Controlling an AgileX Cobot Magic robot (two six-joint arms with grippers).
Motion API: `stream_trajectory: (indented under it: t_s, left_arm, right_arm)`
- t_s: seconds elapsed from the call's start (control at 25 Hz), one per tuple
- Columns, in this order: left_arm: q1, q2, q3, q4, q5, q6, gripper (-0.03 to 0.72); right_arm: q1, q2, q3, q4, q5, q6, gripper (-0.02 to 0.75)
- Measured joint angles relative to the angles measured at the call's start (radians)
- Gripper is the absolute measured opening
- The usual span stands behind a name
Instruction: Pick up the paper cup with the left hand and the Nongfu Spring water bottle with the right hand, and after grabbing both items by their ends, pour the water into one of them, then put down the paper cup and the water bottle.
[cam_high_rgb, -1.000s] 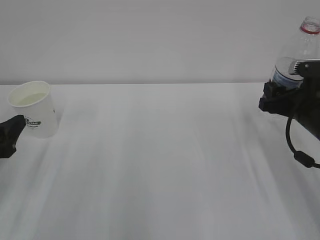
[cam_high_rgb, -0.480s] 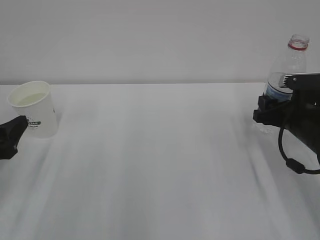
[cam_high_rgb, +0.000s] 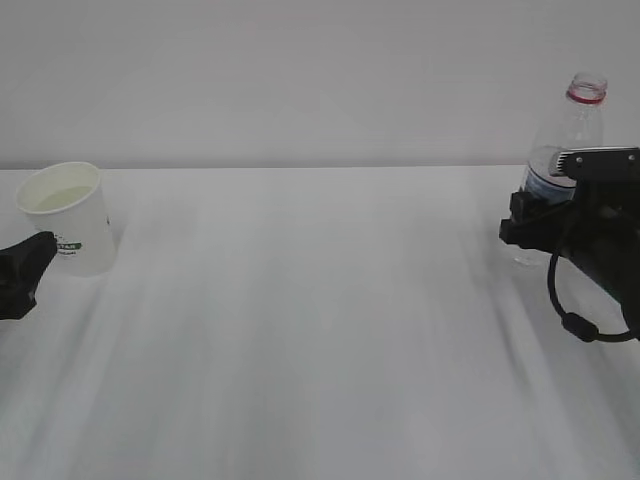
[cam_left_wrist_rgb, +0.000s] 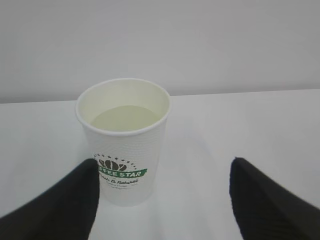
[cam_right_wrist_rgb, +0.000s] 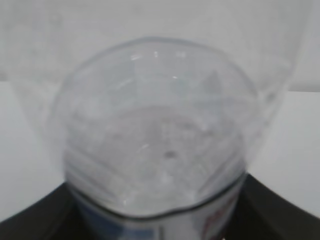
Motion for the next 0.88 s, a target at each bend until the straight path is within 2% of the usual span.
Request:
stream_trajectory:
  t_s: [0.8, 0.88]
  left_arm:
    - [0.0, 0.0, 0.0, 0.003, -0.002, 0.0, 0.588]
    - [0.0, 0.0, 0.0, 0.003, -0.002, 0.0, 0.588]
  right_arm:
    - [0.0, 0.076, -0.038, 0.0, -0.054, 0.009, 0.477]
    - [0.0, 0.076, -0.038, 0.0, -0.054, 0.025, 0.503]
